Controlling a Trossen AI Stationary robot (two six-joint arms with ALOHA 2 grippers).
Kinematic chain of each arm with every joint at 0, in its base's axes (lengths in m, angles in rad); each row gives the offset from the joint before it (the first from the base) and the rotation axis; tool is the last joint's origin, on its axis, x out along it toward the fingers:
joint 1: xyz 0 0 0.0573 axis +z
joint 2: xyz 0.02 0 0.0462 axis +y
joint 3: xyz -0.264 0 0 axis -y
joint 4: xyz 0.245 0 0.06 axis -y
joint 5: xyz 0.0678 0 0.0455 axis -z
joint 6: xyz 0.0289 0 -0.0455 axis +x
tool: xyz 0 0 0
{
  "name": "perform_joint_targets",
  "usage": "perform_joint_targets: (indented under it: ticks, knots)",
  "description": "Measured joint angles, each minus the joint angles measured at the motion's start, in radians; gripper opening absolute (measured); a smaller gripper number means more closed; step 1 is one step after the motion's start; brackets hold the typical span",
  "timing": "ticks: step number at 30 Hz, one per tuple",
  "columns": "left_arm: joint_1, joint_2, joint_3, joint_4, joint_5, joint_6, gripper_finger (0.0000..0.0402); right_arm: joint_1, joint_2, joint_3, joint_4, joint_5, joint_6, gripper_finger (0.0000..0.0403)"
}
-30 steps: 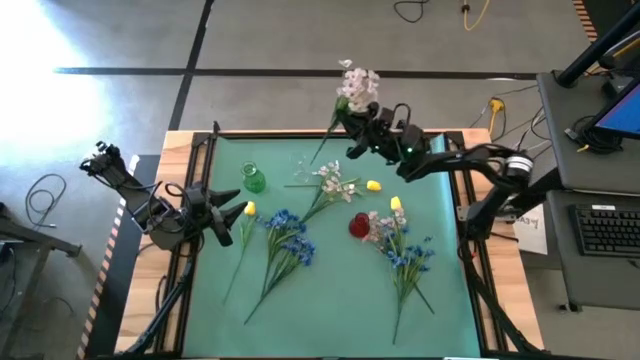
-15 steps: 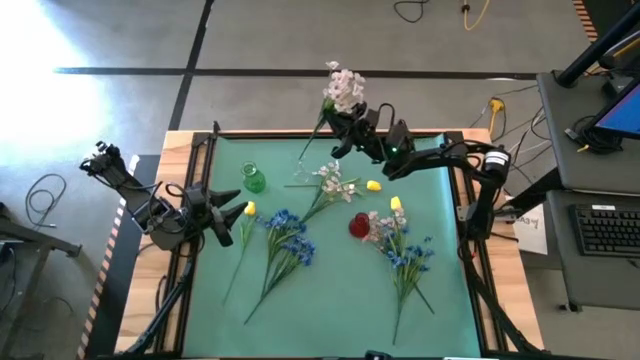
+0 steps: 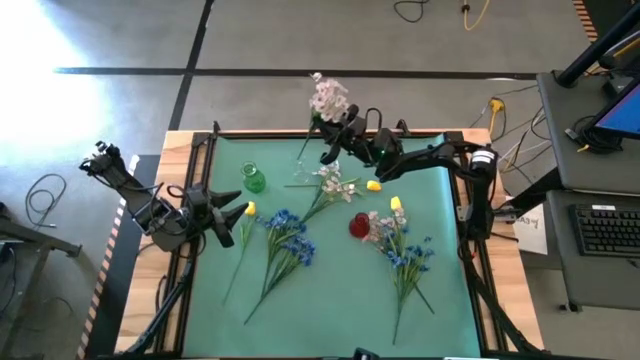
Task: Sort flowers into vase by color
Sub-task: Put the top white flowers into the transparent vase
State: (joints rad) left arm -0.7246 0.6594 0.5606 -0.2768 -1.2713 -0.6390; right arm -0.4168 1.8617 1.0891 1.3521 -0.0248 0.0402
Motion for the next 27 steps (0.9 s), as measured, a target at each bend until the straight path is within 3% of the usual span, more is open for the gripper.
perform_joint_targets:
  ticks: [10,27]
  knots:
    - [0.0,0.002,0.0,0.0,0.0,0.0,0.0206,0.0,0.001,0.004,-0.087,0.0,-0.035,0.003]
    - [0.0,0.002,0.0,0.0,0.0,0.0,0.0206,0.0,0.001,0.003,-0.217,-0.001,-0.019,0.0138]
